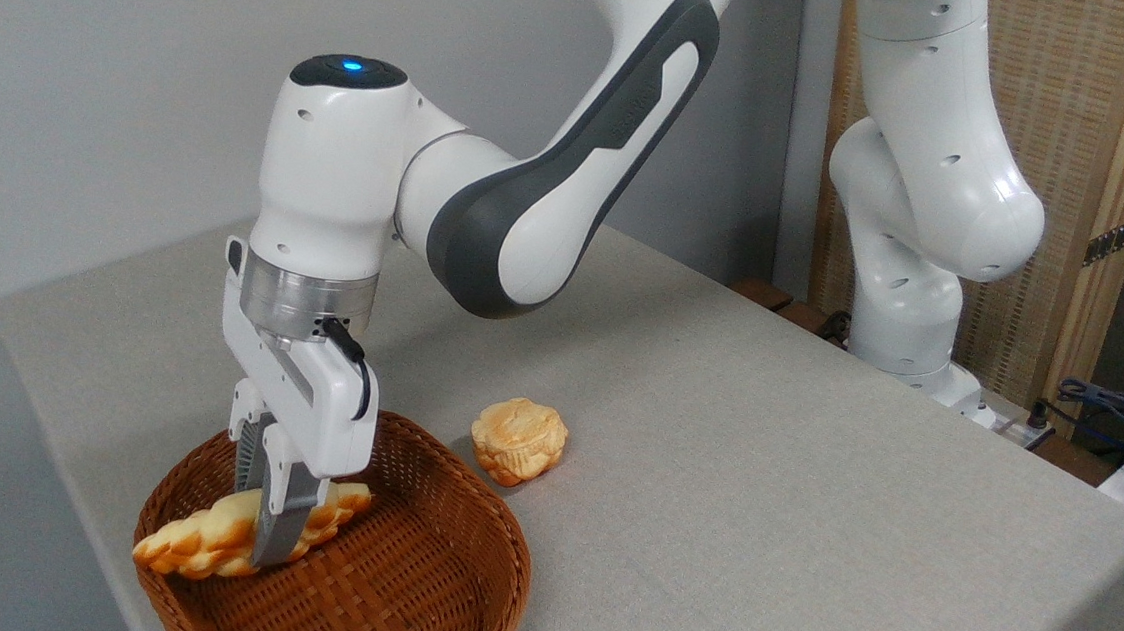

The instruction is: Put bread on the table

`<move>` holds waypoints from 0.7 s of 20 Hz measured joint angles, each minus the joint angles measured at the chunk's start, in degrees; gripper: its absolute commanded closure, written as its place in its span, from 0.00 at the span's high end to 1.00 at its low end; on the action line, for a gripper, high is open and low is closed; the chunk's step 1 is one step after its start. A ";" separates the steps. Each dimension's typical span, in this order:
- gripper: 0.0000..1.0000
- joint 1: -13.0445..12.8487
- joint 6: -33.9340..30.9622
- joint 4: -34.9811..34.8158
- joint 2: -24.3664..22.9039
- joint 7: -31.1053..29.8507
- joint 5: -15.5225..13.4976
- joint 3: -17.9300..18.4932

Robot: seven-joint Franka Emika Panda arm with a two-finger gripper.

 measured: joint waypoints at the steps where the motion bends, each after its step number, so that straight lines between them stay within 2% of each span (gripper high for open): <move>1: 0.29 0.01 -0.67 0.05 -0.56 -0.04 -0.02 0.00; 5: 0.29 0.08 -8.42 0.81 -5.59 -1.49 -0.07 0.18; 10: 0.37 0.30 -21.88 1.01 -14.16 -1.92 -0.07 1.10; 14: 0.40 0.31 -34.42 0.82 -17.62 -1.92 -0.07 1.15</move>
